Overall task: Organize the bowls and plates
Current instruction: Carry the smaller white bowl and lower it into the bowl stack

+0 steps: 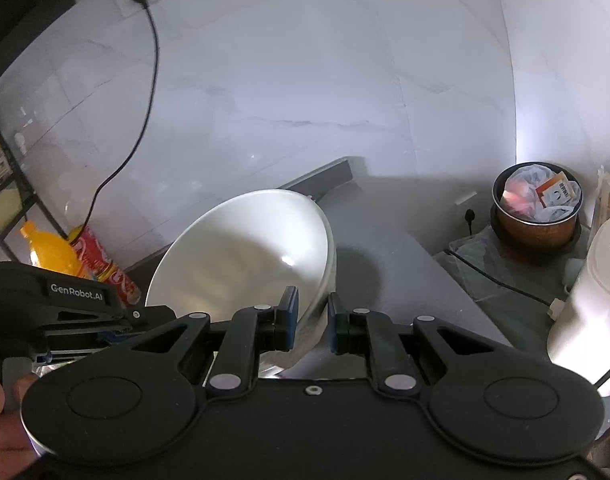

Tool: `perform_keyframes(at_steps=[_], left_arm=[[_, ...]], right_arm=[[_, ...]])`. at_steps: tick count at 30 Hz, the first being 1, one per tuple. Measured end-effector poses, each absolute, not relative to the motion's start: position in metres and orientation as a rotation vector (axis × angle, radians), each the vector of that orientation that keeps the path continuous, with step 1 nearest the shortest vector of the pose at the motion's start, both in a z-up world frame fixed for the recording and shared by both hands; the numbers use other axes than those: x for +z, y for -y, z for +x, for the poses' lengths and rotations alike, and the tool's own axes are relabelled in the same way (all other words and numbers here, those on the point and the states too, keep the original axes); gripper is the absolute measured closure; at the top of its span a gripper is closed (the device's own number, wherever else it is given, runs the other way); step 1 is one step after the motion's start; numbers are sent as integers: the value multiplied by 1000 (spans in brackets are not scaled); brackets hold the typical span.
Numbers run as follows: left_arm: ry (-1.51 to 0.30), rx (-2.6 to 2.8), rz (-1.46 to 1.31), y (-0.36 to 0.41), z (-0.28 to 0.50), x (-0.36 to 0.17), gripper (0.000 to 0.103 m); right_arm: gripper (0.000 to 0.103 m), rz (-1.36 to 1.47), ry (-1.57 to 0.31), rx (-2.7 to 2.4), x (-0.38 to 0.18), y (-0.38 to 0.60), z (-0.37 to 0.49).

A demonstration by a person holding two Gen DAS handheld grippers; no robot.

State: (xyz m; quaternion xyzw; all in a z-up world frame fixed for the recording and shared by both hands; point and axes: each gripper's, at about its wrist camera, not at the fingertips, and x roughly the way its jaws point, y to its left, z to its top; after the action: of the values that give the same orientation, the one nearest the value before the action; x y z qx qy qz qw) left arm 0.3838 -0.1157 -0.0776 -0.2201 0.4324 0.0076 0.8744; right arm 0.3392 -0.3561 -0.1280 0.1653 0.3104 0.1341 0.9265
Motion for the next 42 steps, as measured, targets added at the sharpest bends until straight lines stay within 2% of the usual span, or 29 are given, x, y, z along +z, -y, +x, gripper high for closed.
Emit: perform_keyframes(at_steps=[22,42], left_arm=[[-950,-41,-479,75,317,-91,95],[-1054,-17,-460,70,312,-121,95]], right_arm=[[88,310,-693,206,-141,308,265],[88,262,-796,218,-170,296,262]])
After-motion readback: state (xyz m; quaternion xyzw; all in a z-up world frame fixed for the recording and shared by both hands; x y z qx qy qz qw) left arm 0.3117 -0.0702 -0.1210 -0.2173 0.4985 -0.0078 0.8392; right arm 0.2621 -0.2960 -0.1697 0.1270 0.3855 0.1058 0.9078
